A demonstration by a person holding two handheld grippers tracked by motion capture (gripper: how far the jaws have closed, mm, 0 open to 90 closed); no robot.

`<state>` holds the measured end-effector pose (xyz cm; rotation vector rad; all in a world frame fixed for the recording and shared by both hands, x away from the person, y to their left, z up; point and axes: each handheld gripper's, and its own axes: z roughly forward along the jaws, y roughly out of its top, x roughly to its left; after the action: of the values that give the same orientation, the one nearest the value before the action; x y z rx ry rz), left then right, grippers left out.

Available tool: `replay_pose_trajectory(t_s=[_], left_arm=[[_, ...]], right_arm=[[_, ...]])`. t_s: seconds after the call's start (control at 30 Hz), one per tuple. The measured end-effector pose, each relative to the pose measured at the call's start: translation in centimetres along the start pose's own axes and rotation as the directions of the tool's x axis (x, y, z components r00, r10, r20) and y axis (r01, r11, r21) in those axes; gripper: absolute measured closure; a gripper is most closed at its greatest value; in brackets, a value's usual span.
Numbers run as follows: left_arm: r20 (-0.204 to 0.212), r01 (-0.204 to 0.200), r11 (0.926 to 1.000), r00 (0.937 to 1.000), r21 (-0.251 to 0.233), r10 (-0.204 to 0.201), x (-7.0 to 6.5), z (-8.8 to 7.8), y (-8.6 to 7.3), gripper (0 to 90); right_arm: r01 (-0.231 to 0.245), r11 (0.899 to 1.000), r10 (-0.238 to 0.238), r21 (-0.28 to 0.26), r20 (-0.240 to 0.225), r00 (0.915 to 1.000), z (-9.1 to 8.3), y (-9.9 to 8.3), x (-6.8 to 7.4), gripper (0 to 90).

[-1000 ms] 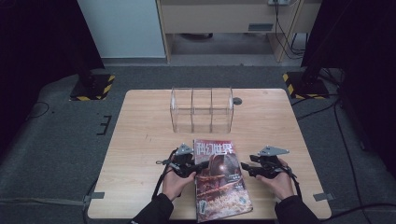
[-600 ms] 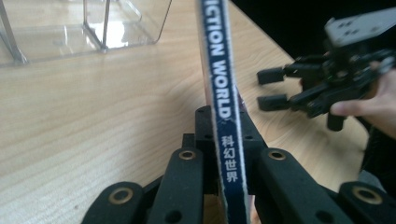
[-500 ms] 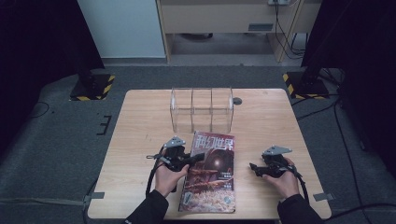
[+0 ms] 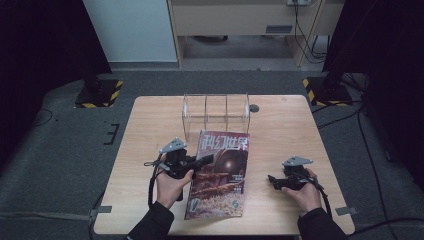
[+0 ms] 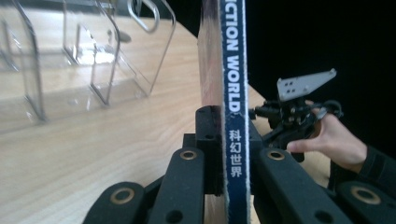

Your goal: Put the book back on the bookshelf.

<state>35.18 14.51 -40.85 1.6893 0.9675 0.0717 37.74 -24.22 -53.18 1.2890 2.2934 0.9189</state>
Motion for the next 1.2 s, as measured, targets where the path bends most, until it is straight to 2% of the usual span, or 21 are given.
replay_pose_trajectory(t_s=[0.23,0.47,0.67,0.93,1.2], left_arm=[[-0.027,-0.004,0.9988,0.9996,-0.048,0.002,0.3,-1.8,1.0,83.6],[-0.031,0.002,0.9967,0.9995,-0.082,-0.004,0.5,-3.2,1.8,83.6],[-0.066,-0.009,0.995,0.9978,-0.099,0.002,1.0,-4.0,2.3,83.6],[-0.143,-0.031,0.9917,0.9897,-0.125,0.013,2.5,-5.0,3.6,83.6],[-0.197,-0.026,0.9869,0.9804,-0.16,-0.006,3.9,-5.5,5.1,83.6]], right_arm=[[-0.012,1.0,0.012,-0.026,0.011,0.9999,0.2,-0.3,0.1,15.5],[-0.011,0.998,0.011,-0.055,0.012,0.9999,0.4,-0.5,0.1,11.6],[-0.014,0.999,0.014,-0.052,0.009,0.9999,0.4,-0.5,0.2,11.2],[-0.018,0.999,0.018,-0.05,0.008,0.9998,0.4,-0.5,0.2,10.8],[-0.012,0.999,0.012,-0.048,0.007,0.9999,0.5,-0.4,0.2,10.0]])
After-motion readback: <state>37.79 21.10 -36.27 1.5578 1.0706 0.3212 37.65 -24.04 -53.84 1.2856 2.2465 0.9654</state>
